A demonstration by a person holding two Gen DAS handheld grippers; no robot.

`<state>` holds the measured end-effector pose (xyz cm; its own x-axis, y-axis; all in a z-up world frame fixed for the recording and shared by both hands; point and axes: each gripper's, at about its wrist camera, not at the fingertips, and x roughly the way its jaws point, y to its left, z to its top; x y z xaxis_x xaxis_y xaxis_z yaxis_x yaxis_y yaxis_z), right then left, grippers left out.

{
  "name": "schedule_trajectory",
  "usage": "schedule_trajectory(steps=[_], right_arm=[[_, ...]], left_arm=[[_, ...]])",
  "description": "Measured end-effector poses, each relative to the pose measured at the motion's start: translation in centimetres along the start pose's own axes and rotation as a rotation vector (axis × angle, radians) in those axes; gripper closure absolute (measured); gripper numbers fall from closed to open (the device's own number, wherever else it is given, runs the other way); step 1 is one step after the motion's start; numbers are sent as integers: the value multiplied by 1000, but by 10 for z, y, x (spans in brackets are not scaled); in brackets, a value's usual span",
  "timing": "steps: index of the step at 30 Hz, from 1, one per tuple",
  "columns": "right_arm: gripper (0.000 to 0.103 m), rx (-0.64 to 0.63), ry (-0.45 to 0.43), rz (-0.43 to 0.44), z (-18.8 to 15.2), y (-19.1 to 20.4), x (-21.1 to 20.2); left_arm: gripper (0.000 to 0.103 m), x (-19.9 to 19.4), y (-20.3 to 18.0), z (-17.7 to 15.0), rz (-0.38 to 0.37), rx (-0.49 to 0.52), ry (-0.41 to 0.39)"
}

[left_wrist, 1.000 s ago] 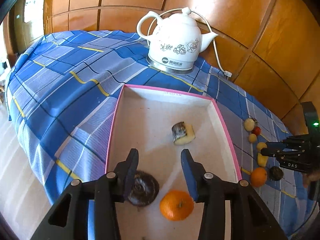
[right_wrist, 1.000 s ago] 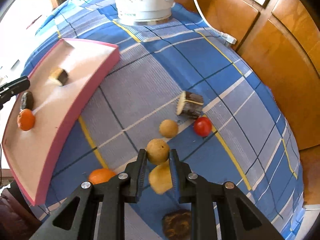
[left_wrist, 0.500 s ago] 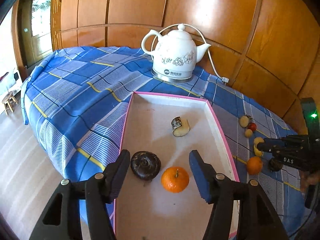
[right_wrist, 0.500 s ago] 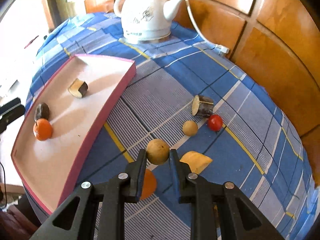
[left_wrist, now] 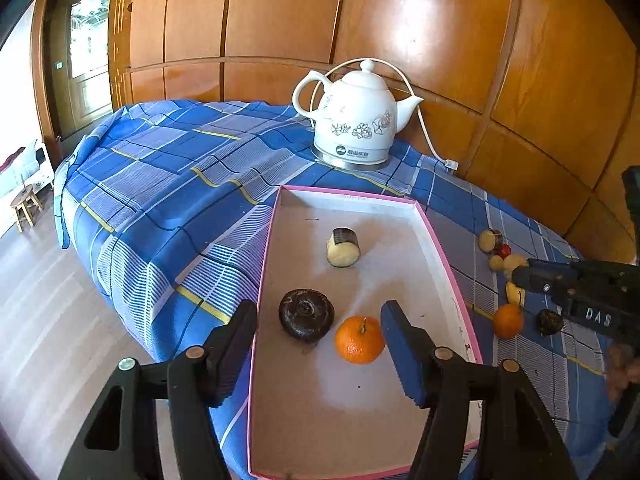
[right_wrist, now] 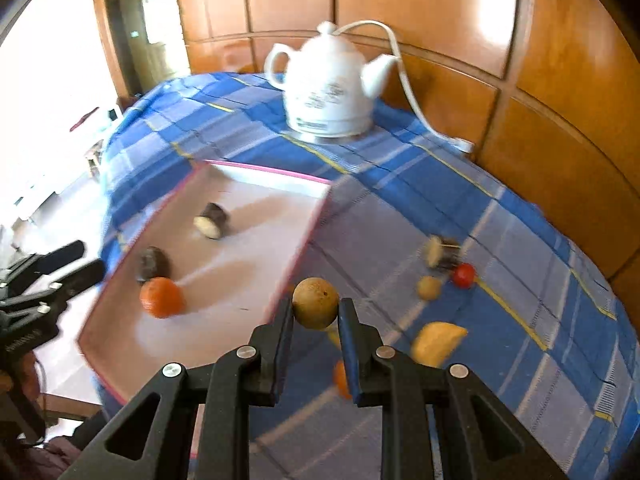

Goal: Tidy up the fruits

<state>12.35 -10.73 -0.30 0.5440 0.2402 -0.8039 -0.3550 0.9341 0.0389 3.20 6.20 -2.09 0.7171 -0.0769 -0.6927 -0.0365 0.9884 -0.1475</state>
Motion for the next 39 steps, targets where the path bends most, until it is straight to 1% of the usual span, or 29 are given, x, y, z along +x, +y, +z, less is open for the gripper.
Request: schedule_trajectory(steps=[2,8,15,19,22,26,31,38,39], right_arm=[[80,-11,5,28,1,11,4],[80,-11,27,68,4,39,20],[80,21,36,99,13,54,31],[80,56,37,105,20,54,39],[79,105,41,108,24,49,46],[78,158,50,109,22,40,56],[77,170,64,98,13,37,59],[77,172,68,82,-2,34,53],[76,172,67,79,-3,33,51]], left_arm=[[31,-3,2,0,-5,-11,-8],[31,-5,4,-1,-3,-15,-12],[30,-2,5,-3,-9,-25,3],[30,0,7,-4,1,-30,10],[30,2,9,-5,9,-34,15],[30,4,11,-6,16,-34,18],[30,6,10,-8,21,-31,21],[30,7,9,-11,26,-24,29],[30,7,9,-11,25,-23,28]])
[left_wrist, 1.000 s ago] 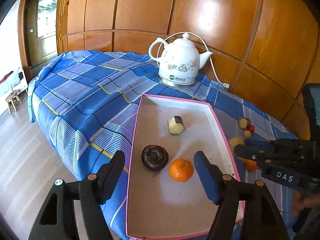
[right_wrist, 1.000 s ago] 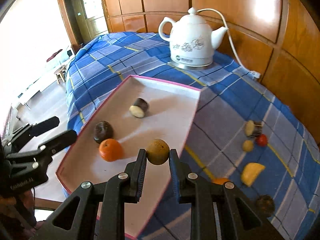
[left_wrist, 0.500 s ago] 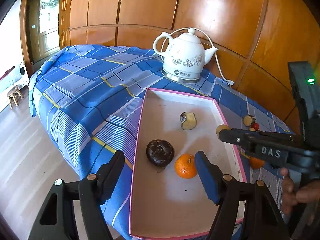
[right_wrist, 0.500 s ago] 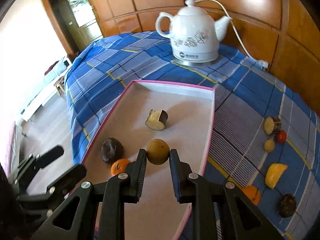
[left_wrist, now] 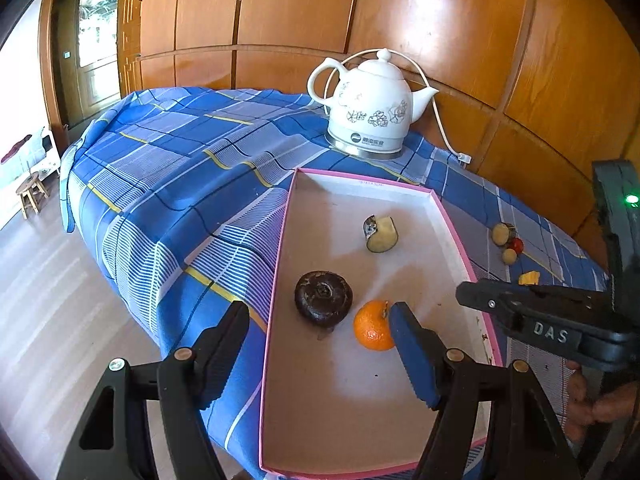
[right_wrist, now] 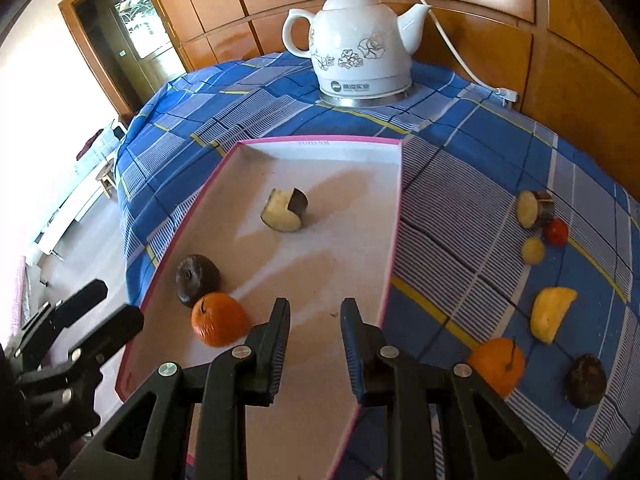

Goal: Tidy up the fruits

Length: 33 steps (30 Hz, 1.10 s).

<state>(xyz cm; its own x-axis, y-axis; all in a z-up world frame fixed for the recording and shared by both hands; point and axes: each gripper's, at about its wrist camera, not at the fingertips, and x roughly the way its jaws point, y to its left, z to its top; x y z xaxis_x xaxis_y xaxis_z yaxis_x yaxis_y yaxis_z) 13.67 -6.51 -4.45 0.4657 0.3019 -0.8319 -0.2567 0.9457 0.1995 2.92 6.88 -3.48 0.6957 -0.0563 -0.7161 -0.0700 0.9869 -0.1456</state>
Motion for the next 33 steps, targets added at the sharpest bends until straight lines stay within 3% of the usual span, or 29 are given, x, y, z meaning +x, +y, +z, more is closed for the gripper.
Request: schedule_trajectory(steps=[16,33], right_arm=[[69,-70,-70,-68,-16,-4,-40],[69,-33,-87,-191,-26,-67,-77]], left_arm=[[30,-7,-20,-5,-19,67,-11],[30,-6,-48,-11,-36,153,5]])
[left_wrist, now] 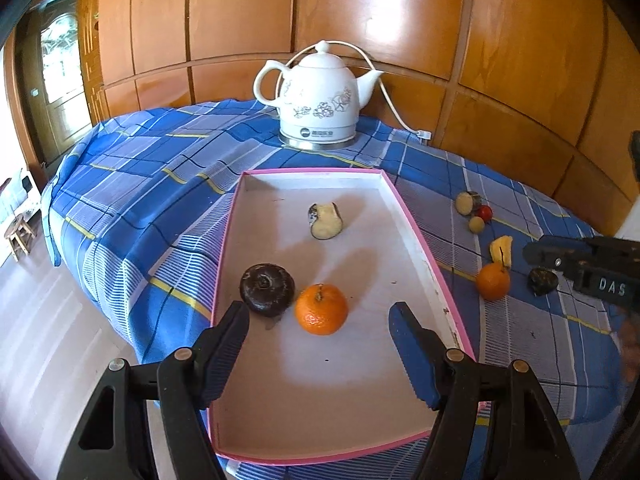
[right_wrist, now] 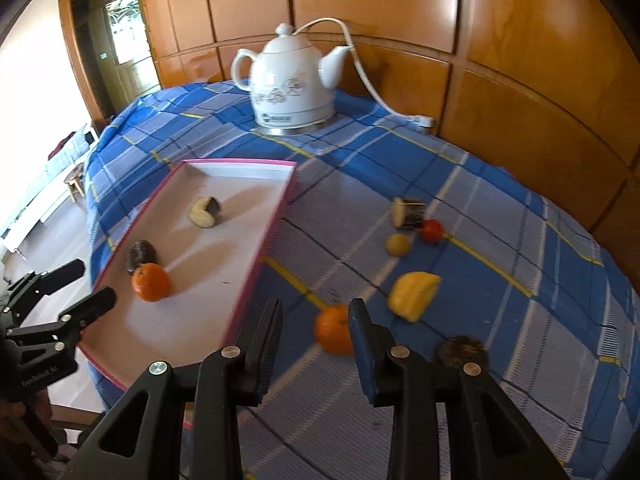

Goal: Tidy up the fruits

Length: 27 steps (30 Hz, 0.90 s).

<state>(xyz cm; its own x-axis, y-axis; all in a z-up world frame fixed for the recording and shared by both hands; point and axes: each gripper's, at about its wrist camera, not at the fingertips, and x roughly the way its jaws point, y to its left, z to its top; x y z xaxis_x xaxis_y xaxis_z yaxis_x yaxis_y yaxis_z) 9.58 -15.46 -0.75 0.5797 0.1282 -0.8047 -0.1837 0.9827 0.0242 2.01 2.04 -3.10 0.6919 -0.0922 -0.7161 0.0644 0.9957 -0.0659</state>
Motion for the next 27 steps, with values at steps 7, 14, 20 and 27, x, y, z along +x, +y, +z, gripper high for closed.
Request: schedule_trajectory(steps=[7,14,20,27], right_arm=[[69,20,2,-97,-3,-48,-13],[69,44,0,-198,-5,-98,-28],[69,117,12,-250,-14,-143,-26],[69,270,14,-192,-35,-186,-16]], left_arm=[[30,3,-15,2,-21,48,9],[31,5,-38,10,-70,111,15],[32,5,-72,27,-151,178,5],[45,17,-134,50,-305,301,35]])
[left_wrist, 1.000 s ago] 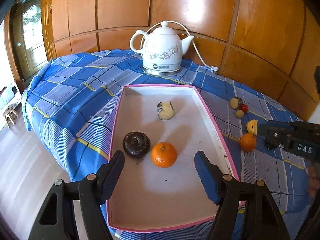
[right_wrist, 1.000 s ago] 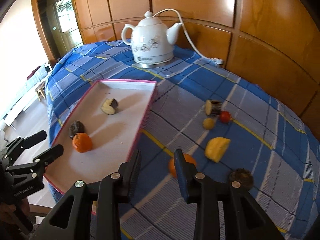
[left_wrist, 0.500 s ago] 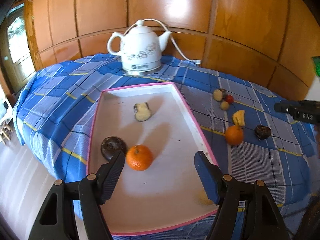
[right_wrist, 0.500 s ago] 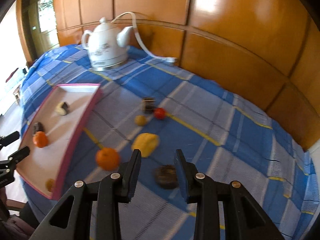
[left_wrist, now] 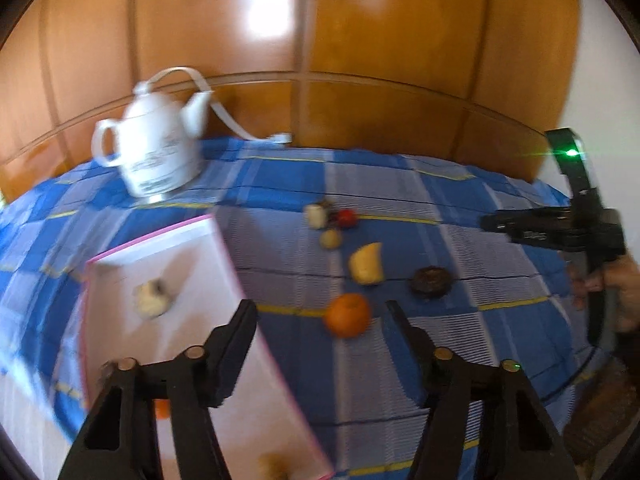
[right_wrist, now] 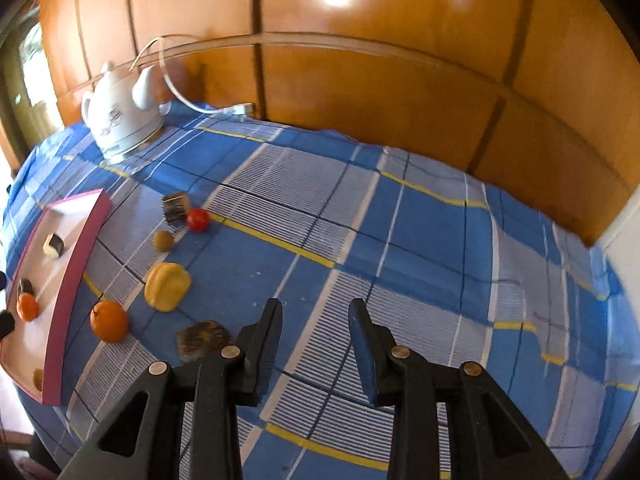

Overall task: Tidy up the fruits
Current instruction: 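Grasp the yellow pear with the left gripper, then lift the yellow pear with the left gripper while the right gripper grasps the red tomato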

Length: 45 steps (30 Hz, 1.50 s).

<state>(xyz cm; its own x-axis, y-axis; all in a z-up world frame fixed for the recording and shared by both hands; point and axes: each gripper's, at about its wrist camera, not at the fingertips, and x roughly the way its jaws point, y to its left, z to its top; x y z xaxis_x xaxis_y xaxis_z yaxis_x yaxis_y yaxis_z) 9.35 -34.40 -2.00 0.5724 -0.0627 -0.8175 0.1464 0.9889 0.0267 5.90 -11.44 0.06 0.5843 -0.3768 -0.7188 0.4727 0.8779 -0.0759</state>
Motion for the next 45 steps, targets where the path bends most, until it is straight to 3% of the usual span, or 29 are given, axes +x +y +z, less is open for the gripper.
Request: schedule_trajectory(steps=[3,8,13,22,23,24,26,36,41,45], right_arm=[[69,55,19,27,-3,-12,6],[69,136,13,92,0,-19,4],[68,120,7,114,2,-13,1],[68,83,18,121,3,-3,4],[68,80,20,121,3,-2,4],[68,78,22,121,3,-1,5],[68,75,31,115,2,-1,8],[68,67,100,100,-9,5,25],[68,59,121,148,-12,16,29],[68,39,132,194,-8,30,31]], left_arm=[[53,21,-14,14,-41,21,45],[53,63,-31,34,-54,38,114],[53,113,-30,43,-50,-8,221],[54,172,-24,40,-32,-74,333],[56,173,-24,40,-35,-71,321],[72,172,-26,41,-46,-61,309],[74,168,-29,42,-64,-61,293],[74,110,-23,21,-89,-35,174],[74,80,-12,14,-130,-96,127],[74,61,-9,8,-136,-87,95]])
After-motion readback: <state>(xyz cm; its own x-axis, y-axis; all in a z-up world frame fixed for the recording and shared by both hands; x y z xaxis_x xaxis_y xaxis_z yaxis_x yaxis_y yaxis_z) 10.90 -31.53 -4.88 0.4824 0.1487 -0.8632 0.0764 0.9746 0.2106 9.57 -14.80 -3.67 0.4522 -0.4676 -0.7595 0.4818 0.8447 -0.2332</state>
